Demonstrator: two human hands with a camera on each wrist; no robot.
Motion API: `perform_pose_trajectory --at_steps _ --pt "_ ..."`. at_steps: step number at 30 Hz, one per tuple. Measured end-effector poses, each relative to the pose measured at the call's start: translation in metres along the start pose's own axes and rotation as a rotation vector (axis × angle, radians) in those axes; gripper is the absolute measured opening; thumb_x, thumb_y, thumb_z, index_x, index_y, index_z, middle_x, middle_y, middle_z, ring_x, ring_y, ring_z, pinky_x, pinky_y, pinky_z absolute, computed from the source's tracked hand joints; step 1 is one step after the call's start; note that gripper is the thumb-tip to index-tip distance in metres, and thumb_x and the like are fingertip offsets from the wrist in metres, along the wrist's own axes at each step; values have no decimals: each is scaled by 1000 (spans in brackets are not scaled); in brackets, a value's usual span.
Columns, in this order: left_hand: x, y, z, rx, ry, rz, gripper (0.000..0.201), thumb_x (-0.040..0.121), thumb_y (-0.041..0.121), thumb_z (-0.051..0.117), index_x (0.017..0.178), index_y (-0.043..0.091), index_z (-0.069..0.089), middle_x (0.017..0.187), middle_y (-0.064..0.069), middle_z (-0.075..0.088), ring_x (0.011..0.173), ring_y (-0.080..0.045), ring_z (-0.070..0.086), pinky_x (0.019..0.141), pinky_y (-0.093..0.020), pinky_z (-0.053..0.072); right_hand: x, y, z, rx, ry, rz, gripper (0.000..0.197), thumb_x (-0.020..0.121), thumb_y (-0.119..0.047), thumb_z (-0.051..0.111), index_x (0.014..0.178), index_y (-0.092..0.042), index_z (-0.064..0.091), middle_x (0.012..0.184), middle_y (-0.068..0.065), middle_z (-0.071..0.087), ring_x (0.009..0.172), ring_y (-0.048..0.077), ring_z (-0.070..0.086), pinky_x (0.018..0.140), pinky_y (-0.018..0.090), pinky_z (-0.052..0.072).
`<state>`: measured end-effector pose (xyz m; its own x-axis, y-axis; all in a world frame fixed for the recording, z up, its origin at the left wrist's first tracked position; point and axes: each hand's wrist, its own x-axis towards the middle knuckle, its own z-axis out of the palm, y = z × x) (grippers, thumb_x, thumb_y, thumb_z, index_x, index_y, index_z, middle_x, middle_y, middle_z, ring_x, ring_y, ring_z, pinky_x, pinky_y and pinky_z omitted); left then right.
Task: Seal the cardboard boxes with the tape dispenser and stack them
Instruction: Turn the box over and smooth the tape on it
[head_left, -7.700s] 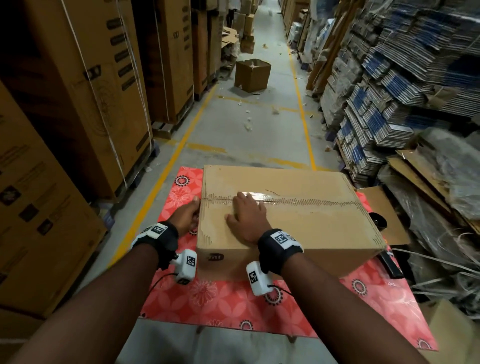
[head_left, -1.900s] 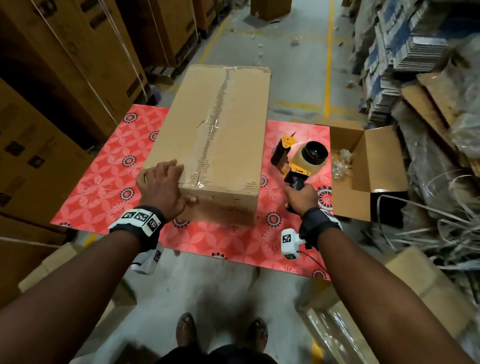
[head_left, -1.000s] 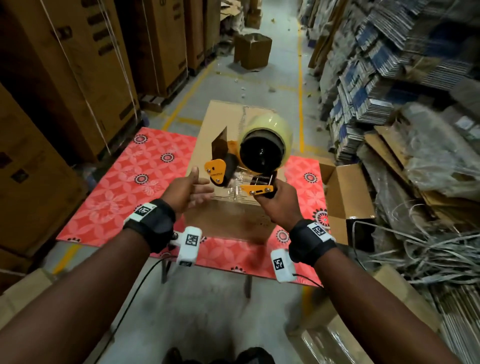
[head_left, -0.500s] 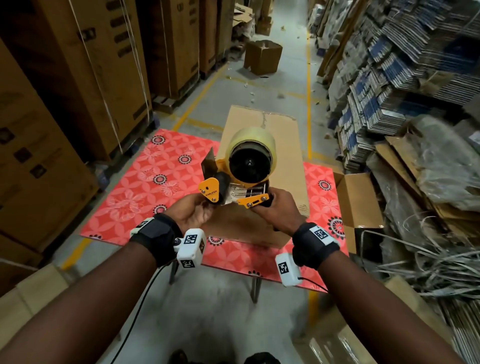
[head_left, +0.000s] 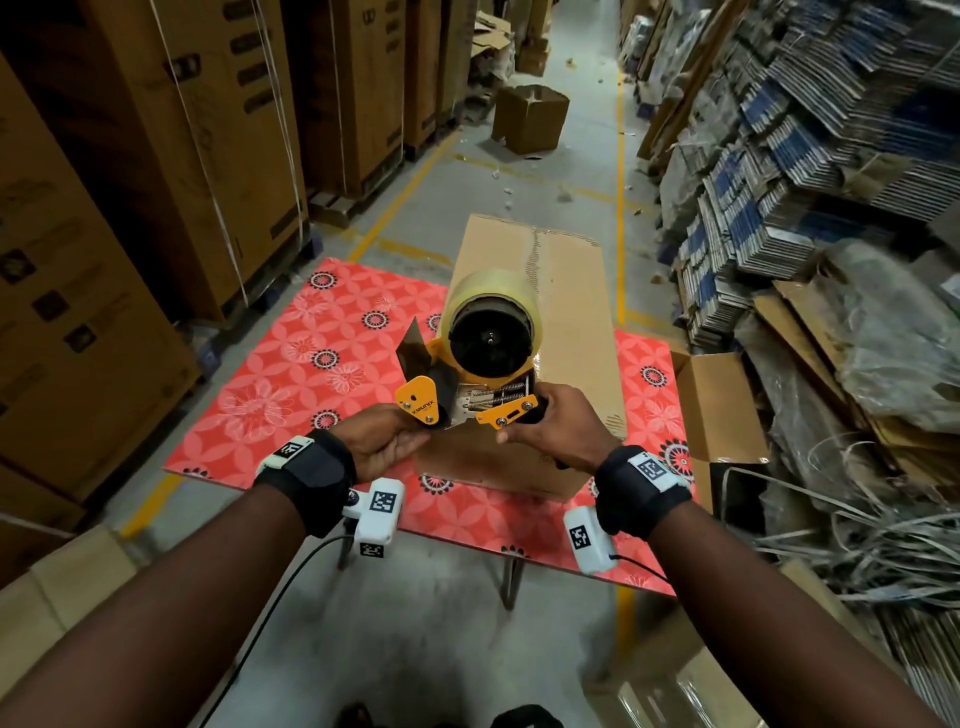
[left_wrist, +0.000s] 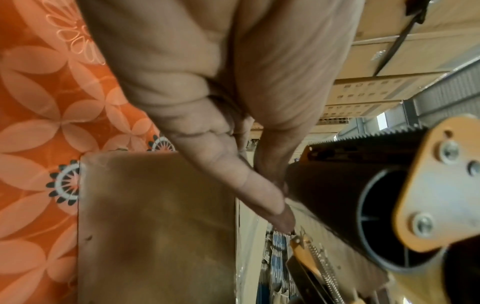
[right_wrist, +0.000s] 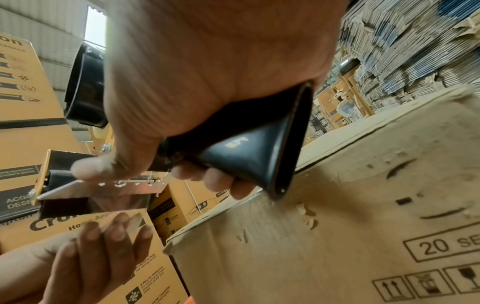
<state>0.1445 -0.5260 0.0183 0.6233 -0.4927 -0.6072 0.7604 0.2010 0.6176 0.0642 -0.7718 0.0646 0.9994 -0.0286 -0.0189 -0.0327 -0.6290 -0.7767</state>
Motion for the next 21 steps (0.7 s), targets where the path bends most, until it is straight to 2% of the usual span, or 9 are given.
perform_pose_trajectory --at_steps 1,5,9,11,13,14,16,19,21 --pt "0 1 0 34 15 -6 14 93 -4 52 95 -2 66 77 -12 72 60 -11 71 62 -19 58 1 1 0 -3 0 1 32 64 -40 91 78 -23 68 68 -9 70 60 6 61 56 27 45" --pt "2 4 5 254 101 57 13 96 4 53 99 4 66 76 -6 69 56 -6 67 54 -16 56 -3 3 -3 -11 -16 -15 32 68 -27 92 69 -31 60 57 -26 61 53 -4 55 51 12 37" --pt "3 14 8 491 171 172 15 94 1 55 88 6 67 71 -11 62 49 -8 61 41 -16 46 0 13 -5 -31 -5 -27 34 61 -45 90 80 -24 71 72 -7 70 63 9 59 62 33 47" --pt "6 21 4 573 160 199 30 91 -2 56 70 11 71 68 -13 59 53 -18 54 48 -22 42 2 17 -10 -49 -6 -21 41 59 -53 87 85 -25 71 75 -1 70 65 11 59 66 37 49" --pt "6 29 2 644 196 234 36 89 -7 55 59 9 68 56 -13 58 49 -19 53 46 -23 42 3 16 -18 -63 -16 -36 41 60 -55 86 89 -30 71 76 -5 71 69 9 63 69 37 50" --pt "4 33 3 648 214 248 31 88 -9 55 62 5 66 53 -12 60 45 -17 57 43 -22 47 4 18 -22 -74 -15 -38 41 60 -56 86 90 -31 71 76 -6 71 70 11 64 69 37 52" --pt "3 41 1 624 230 284 20 88 -10 58 71 -2 64 61 -14 66 48 -13 64 50 -19 56 7 24 -29 -115 -3 -50 49 58 -63 83 92 -29 71 75 -3 71 69 17 64 68 41 54" --pt "6 48 -10 640 254 325 6 87 -1 67 84 -6 67 76 -23 69 57 -17 66 59 -23 58 10 35 -36 -180 9 -80 62 56 -77 77 92 -26 69 73 4 68 67 27 62 63 46 52" --pt "11 48 -12 682 277 349 9 85 2 70 84 -6 68 74 -22 69 61 -21 66 61 -26 59 10 38 -40 -204 8 -91 59 57 -77 76 90 -29 68 69 3 66 64 25 59 60 45 50"
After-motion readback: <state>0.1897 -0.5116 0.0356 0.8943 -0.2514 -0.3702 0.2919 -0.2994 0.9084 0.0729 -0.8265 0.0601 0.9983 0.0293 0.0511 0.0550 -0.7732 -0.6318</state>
